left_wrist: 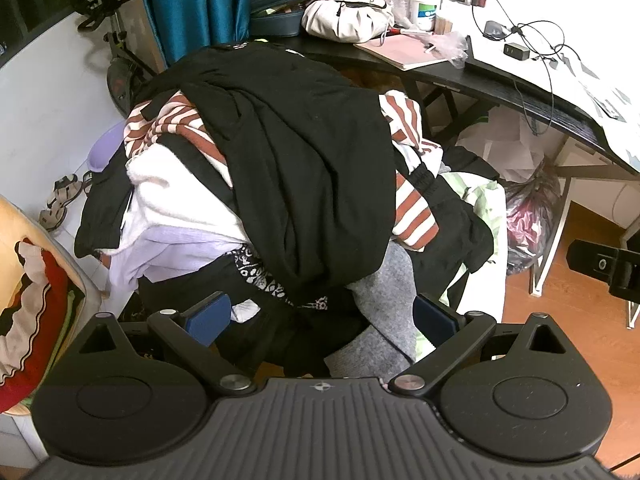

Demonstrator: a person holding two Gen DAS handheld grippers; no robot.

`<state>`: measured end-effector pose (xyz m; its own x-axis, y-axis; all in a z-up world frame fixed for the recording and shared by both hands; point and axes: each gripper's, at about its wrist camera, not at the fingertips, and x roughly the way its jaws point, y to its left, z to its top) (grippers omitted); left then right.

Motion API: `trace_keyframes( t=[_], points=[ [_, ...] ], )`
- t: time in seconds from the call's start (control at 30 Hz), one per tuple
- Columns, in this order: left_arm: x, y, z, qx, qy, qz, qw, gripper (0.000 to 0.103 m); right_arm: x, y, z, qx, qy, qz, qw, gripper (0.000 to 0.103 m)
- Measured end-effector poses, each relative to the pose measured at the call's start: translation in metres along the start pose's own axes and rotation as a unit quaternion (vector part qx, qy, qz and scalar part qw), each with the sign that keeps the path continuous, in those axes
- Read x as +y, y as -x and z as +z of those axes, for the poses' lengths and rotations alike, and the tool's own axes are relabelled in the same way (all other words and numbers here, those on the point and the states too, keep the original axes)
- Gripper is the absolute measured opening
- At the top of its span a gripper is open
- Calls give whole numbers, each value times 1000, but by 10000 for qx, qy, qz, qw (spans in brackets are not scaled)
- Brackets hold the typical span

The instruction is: Fold clothes

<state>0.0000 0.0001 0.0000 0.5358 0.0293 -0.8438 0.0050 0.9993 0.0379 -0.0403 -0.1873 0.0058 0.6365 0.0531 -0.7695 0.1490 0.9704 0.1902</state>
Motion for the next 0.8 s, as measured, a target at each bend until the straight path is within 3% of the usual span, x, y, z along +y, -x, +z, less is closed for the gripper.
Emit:
trace_keyframes(
  t=[0.8],
  points=[
    [15,-2,5,92,129,118,9998,99,12,-8,4,22,151,39,9999,102]
  ],
)
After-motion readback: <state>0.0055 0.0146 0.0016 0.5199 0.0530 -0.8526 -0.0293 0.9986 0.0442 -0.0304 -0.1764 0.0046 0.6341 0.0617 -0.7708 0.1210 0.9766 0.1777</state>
